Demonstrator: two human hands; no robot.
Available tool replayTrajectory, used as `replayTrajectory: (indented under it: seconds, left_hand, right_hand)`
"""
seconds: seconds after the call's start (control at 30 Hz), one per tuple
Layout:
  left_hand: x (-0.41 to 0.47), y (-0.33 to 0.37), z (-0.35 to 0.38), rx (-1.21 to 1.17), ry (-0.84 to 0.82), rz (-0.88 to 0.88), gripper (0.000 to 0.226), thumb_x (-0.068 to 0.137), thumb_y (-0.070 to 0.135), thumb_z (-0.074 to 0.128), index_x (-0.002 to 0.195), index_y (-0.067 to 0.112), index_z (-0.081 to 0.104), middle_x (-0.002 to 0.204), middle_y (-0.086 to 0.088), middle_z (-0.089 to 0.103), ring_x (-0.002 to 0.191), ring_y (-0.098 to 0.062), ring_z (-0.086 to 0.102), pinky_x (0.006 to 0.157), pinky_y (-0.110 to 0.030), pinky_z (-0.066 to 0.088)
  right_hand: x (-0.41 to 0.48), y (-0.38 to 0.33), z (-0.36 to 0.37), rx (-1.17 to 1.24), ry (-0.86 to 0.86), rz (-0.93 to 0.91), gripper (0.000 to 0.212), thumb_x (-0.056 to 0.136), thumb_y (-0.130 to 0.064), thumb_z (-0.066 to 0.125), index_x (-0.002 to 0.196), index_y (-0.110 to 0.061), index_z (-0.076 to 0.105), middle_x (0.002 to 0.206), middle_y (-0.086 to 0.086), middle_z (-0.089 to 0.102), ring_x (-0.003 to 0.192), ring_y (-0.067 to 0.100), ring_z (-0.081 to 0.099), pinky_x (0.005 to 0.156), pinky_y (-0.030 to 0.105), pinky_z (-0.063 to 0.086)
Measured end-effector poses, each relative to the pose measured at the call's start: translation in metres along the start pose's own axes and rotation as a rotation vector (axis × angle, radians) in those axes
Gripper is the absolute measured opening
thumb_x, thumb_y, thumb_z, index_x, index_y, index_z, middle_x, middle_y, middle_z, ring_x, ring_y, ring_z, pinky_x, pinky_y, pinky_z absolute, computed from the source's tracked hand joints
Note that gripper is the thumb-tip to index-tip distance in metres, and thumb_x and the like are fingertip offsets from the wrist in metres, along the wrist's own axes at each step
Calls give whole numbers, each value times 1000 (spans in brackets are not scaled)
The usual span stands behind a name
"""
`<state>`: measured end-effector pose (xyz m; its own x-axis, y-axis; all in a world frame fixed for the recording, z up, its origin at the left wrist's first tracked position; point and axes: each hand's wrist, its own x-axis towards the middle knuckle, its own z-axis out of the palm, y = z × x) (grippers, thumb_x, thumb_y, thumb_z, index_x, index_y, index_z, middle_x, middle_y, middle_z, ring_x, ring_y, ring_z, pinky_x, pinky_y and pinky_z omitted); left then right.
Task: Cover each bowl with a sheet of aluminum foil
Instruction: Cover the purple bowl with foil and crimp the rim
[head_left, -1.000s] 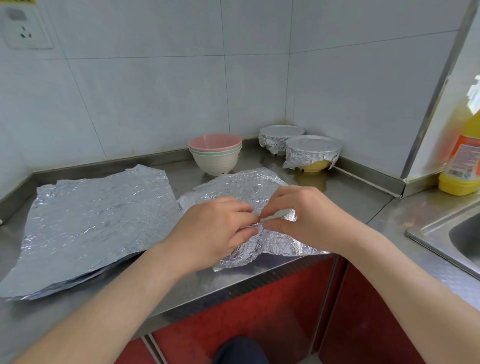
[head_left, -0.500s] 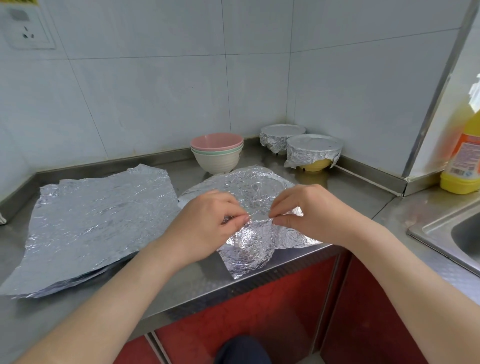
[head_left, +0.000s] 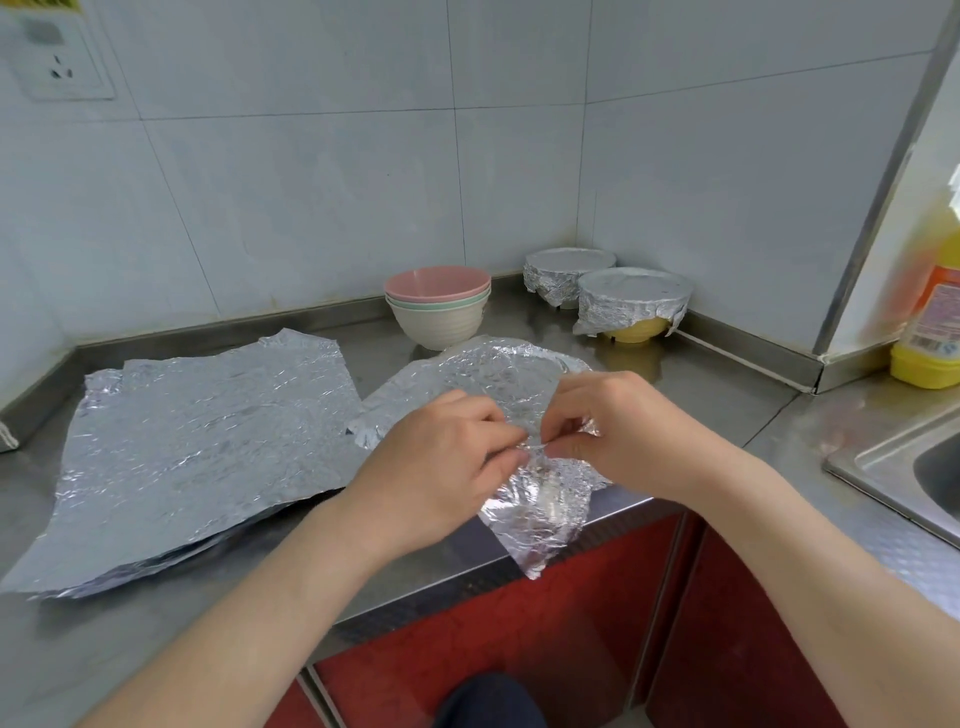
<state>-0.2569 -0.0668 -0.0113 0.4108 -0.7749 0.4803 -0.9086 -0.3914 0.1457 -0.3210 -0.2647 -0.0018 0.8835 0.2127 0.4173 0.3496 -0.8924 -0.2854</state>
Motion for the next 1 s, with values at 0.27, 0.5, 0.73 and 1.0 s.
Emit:
replayTrajectory:
  seconds: [0.27, 0.5, 0.73, 1.0]
  left_hand:
    - [2, 1, -6, -152, 28, -45, 14, 88, 35, 66, 98, 30, 76, 95, 14, 65, 88, -7, 57, 80, -28, 46]
    - [3, -3, 1, -76, 58, -14, 18, 82, 39, 63, 90, 30, 77, 83, 13, 61, 81, -9, 55, 71, -31, 48]
    - [3, -8, 5, 14, 69, 67, 19, 84, 35, 63, 89, 24, 77, 82, 11, 62, 78, -12, 56, 68, -36, 52]
    - [3, -15, 13, -21, 13, 81, 38, 90, 44, 46, 103, 23, 75, 99, 13, 63, 93, -9, 51, 80, -30, 48]
  right_hand:
    - [-13, 12, -26, 155, 8, 170, 5, 81, -24, 76, 84, -27, 77, 91, -16, 67, 86, -2, 61, 79, 15, 44]
    - [-10, -10, -3, 152, 23, 148, 7, 77, -32, 79, 77, -25, 76, 75, -9, 68, 71, 6, 62, 72, 35, 51]
    - [-9, -10, 5, -8, 44, 7, 12, 79, -24, 78, 83, -15, 71, 80, -2, 62, 78, 15, 55, 73, 38, 48]
    - [-12, -8, 17, -94, 115, -37, 15, 79, -32, 75, 86, -21, 67, 82, -3, 60, 78, 20, 59, 69, 40, 49]
